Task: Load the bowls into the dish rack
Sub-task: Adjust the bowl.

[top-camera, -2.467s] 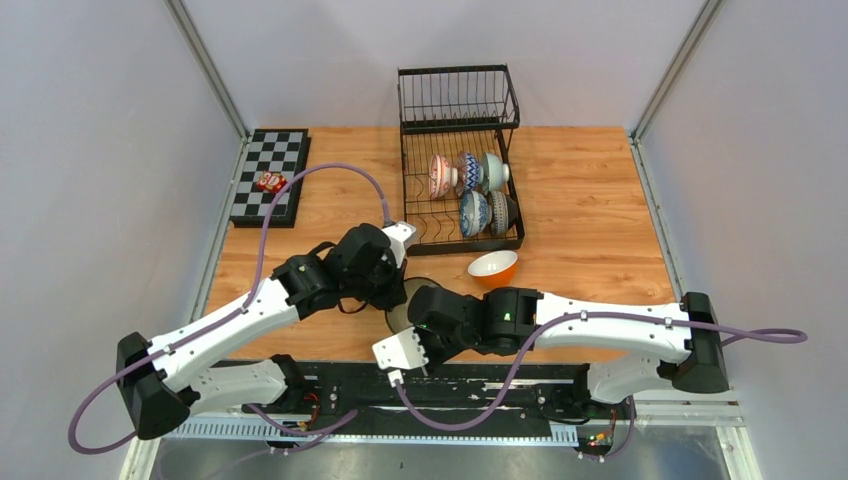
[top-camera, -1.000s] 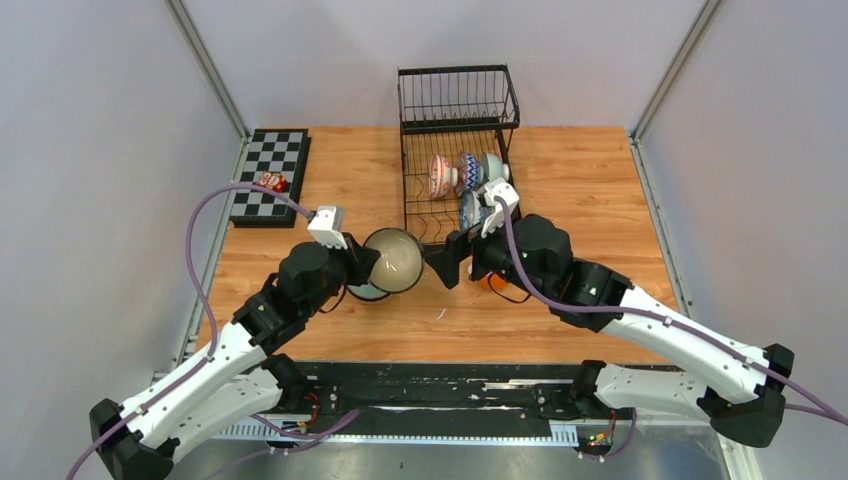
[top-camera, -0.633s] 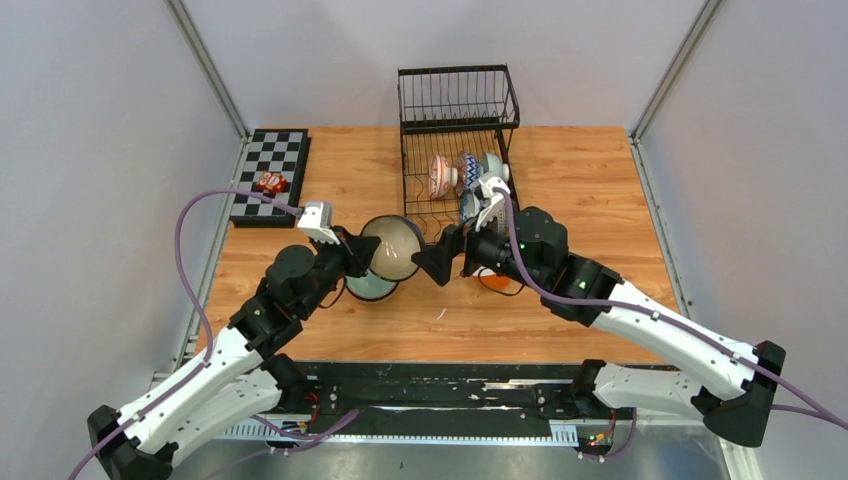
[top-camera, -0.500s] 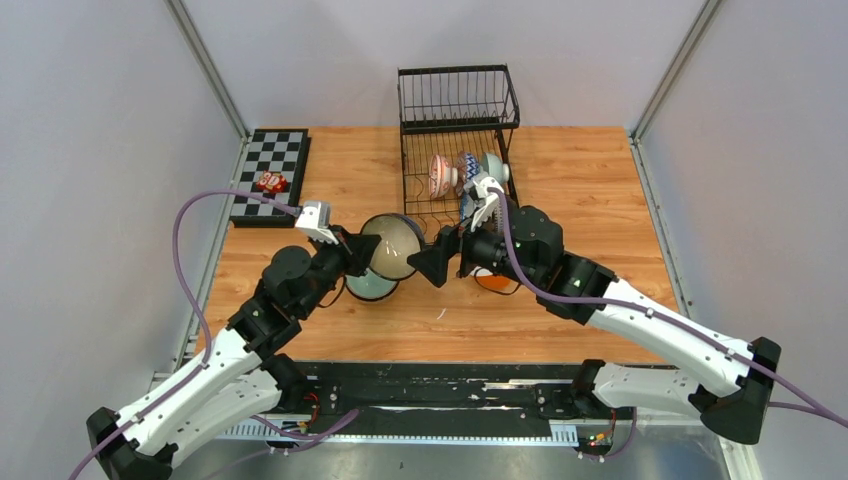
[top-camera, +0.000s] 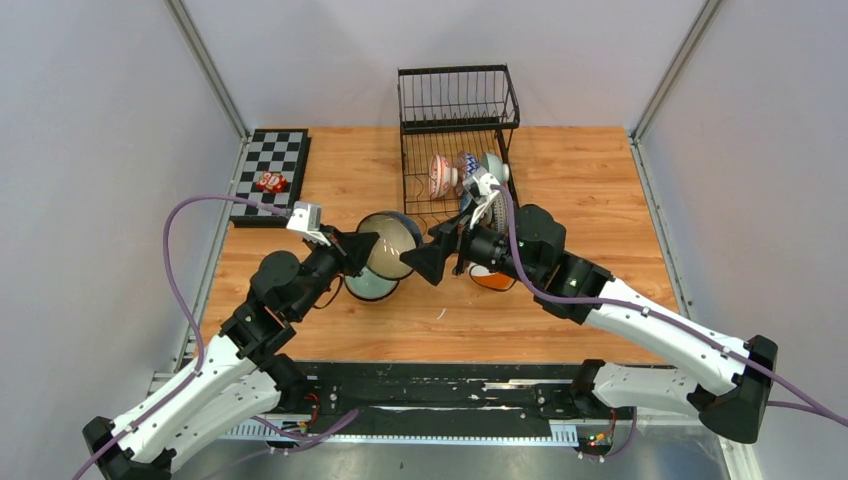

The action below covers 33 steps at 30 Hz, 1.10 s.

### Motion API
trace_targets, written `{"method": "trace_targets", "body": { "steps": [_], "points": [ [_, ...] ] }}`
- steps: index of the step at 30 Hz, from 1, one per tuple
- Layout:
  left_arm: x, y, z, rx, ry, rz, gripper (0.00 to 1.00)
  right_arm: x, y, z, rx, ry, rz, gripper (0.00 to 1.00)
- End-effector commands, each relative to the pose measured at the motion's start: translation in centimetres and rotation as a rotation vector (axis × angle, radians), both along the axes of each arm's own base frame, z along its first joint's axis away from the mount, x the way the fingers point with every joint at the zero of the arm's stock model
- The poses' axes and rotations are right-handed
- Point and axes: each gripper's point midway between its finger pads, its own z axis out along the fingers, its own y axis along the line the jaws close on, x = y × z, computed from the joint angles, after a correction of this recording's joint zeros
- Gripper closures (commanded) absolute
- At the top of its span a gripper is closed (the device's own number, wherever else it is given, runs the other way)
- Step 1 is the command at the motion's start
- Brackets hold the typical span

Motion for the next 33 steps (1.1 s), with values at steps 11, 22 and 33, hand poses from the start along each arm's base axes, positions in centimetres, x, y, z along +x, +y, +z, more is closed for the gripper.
{"method": "trace_targets", "body": {
  "steps": [11,22,33],
  "points": [
    [-1.2,0.2,9.2,-0.208,-0.206,-0.039,1.00,-0.3,0.8,0.6,0.069,0.004,0.050,0.00],
    [-1.9,-0.5,10.2,-0.241,-0.223,-0.092,1.00,-1.3,0.7,1.9,0.132,-0.014,0.113,0.00],
    [-2.2,-1.0,10.6,-0.259,-0.222,-0.124,1.00,-2.7,0.2,3.3,0.187,-0.053,0.172,0.00]
  ]
}}
